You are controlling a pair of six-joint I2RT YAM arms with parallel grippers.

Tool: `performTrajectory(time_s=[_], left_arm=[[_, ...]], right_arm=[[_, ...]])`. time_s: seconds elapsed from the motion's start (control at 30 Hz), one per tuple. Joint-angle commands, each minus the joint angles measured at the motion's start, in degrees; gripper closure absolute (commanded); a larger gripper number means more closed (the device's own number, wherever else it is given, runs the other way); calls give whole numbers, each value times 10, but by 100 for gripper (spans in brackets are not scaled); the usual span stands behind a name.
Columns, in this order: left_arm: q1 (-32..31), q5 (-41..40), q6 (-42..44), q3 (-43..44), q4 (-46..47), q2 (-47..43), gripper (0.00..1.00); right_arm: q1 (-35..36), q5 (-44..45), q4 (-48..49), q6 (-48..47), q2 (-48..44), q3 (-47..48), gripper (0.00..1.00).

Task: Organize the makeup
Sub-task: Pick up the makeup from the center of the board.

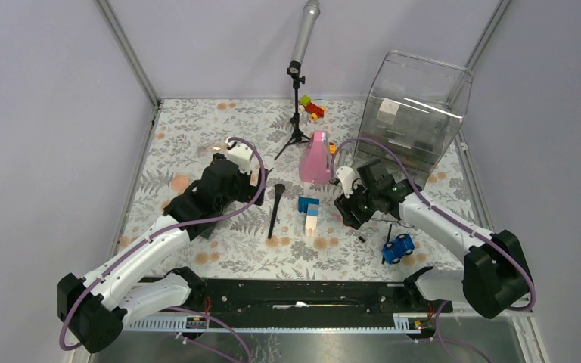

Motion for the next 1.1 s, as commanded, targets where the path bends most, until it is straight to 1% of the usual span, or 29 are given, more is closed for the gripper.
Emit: performTrajectory(time_s=[0.0,0.13,0.27,0.43,0.73,0.83,0.9,0.97,1.07], left_arm=[[3,7,3,0,19,0,1],[3,7,3,0,18,0,1],[3,4,3,-1,18,-2,1],[3,6,3,-1,19,-1,1],[3,6,3,0,18,0,1],[3,6,3,0,18,-1,1],[3,7,3,-1,18,-1,1],[3,7,3,-1,18,-1,1],[3,5,3,-1,18,-2,1]], right_arm=[[11,-1,9,37,10,-10,41],[26,10,6,30,45,-7,45],[38,14,-24,20,98,19,48],[42,55,-47,13,156,35,52],[42,76,-32,13,173,31,53],[42,81,-29,13,175,33,54],[42,82,-28,13,179,36,61],[42,85,-26,13,187,40,70],[42,95,-19,14,195,41,77]])
